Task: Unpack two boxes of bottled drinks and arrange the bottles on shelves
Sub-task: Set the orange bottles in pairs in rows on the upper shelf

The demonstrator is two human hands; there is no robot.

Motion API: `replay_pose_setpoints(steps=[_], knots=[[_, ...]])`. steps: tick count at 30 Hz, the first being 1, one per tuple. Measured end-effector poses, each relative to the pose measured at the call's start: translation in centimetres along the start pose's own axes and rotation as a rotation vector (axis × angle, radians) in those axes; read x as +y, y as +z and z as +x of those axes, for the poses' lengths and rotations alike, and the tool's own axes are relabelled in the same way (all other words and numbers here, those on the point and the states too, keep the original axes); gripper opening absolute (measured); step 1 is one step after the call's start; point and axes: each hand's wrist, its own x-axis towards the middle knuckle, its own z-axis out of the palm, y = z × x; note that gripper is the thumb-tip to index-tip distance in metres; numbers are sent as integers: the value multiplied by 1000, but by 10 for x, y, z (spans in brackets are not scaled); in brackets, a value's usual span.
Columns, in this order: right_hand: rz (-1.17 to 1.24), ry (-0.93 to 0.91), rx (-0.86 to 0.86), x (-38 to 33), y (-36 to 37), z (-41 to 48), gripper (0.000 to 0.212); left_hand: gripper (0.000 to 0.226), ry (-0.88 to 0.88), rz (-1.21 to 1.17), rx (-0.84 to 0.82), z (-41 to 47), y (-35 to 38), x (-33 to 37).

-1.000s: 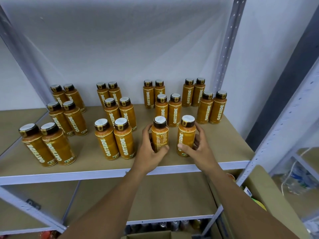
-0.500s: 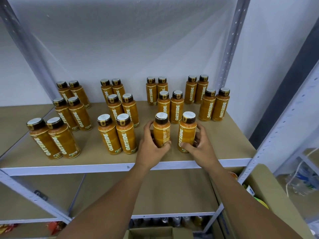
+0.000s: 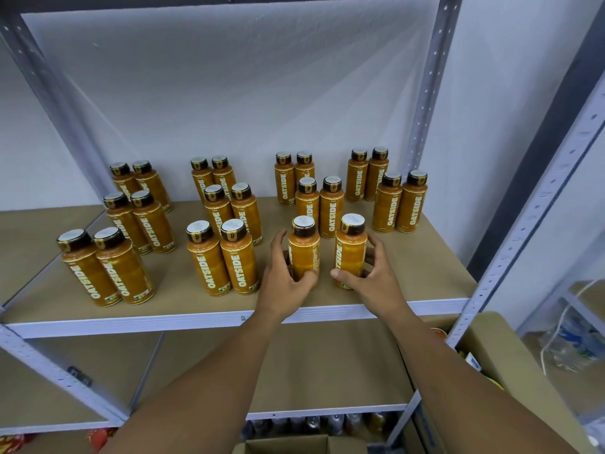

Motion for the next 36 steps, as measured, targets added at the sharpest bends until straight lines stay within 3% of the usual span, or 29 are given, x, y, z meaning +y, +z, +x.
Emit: replay_pose_setpoints(steps=[36], knots=[[-28, -10, 2, 12, 0, 7, 93, 100, 44, 42, -2, -1, 5, -7]])
